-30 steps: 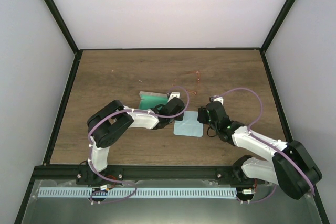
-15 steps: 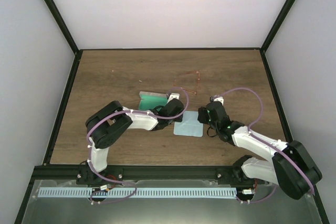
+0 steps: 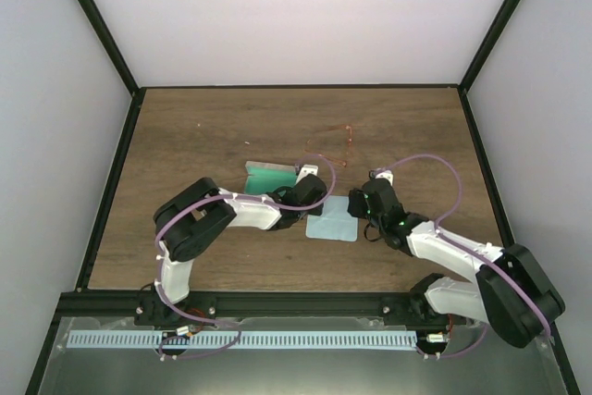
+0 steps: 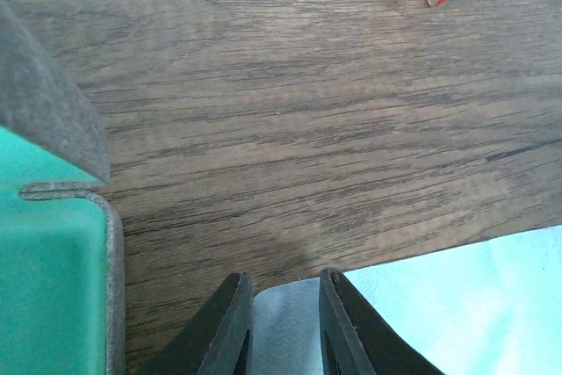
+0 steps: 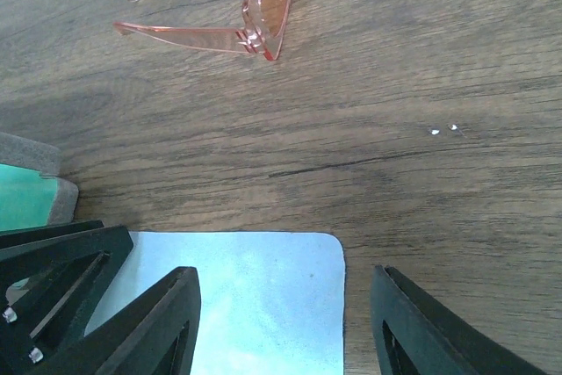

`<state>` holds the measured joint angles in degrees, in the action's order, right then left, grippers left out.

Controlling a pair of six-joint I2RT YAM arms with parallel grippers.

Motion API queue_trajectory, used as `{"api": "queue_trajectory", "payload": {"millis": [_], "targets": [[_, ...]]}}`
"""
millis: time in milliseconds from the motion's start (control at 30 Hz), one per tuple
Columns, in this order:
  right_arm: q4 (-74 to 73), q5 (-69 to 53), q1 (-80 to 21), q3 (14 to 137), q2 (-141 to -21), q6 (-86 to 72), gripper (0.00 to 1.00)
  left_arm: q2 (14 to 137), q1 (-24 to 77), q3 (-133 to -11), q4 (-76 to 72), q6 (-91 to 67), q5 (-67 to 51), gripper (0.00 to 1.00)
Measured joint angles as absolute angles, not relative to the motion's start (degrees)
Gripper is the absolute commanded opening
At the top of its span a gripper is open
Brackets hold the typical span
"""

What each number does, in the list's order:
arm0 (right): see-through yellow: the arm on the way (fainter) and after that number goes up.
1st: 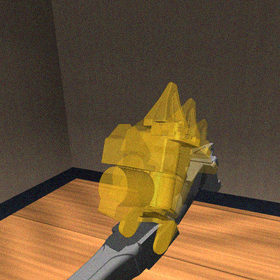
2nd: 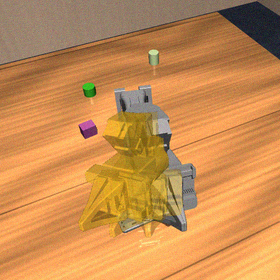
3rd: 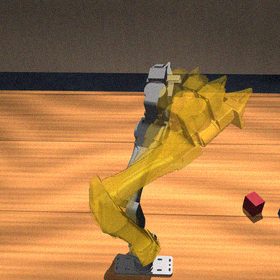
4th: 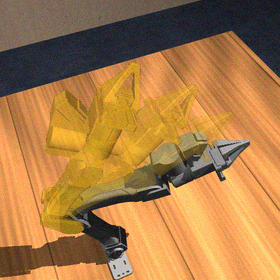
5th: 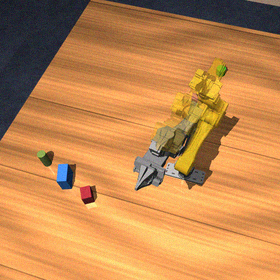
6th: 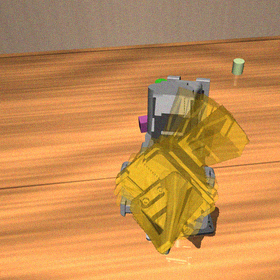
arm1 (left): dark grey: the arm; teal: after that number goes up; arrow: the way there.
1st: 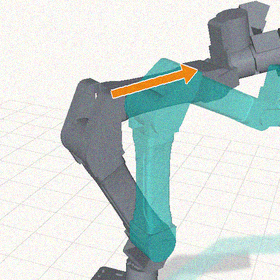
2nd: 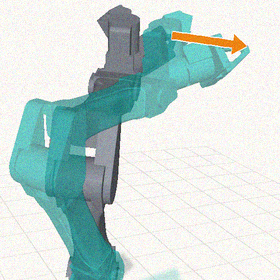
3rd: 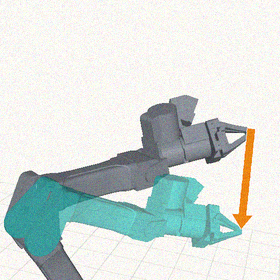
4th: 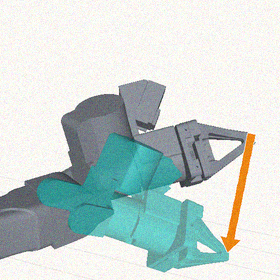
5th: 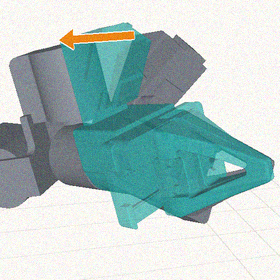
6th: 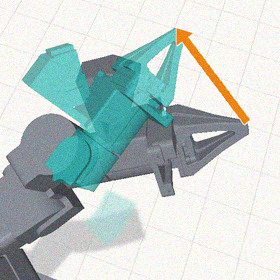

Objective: Organize the sunglasses
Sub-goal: Fold the glasses cleaning cloth at the center of the board.

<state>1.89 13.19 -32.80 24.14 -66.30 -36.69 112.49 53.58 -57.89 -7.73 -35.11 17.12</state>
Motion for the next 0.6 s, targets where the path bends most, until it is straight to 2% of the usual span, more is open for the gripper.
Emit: {"api": "queue_trajectory", "payload": {"millis": [233,600], "targets": [[2.02,13.17,-32.80,24.14,-66.81,-36.64,0.55,113.10,53.78,-58.76,-6.87,-34.68,18.00,0.13],[2.81,12.69,-32.56,24.14,-67.40,-36.40,0.55,113.14,53.78,-58.81,-6.59,-34.65,18.37,0.05]]}}
